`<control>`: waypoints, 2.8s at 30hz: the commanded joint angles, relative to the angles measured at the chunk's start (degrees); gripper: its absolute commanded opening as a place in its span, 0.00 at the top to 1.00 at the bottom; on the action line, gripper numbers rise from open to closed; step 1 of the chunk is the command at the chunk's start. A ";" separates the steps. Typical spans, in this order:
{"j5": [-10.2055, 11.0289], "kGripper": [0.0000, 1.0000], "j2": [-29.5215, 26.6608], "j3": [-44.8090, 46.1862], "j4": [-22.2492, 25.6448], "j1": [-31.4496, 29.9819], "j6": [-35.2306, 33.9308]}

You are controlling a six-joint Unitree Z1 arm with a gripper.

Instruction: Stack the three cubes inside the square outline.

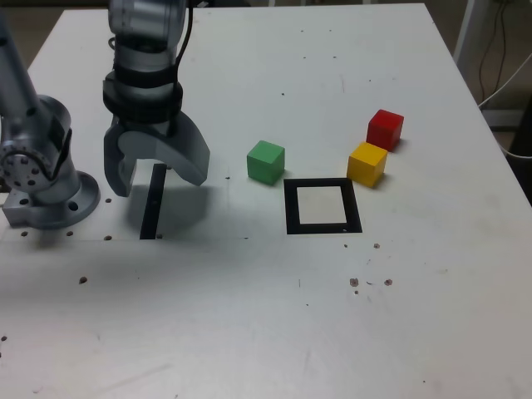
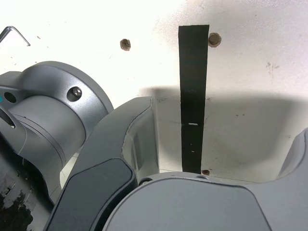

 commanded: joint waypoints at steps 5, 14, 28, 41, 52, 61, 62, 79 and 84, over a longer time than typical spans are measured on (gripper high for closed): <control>-0.01 0.01 -0.38 -0.11 0.19 0.04 0.09; 0.03 0.01 -0.38 -0.12 0.29 0.04 0.09; 0.20 0.01 0.30 -1.50 1.27 0.04 0.09; 1.17 0.01 5.37 -15.87 10.14 -0.86 0.09; 1.41 0.01 12.30 -31.58 17.28 -1.94 0.90; 2.85 0.01 18.67 -44.97 23.39 -1.98 2.24; 2.97 0.01 19.62 -46.59 23.95 -1.98 2.51; 3.69 0.01 30.27 -64.84 30.32 0.29 8.55; 3.72 0.01 33.55 -69.82 31.51 2.42 11.92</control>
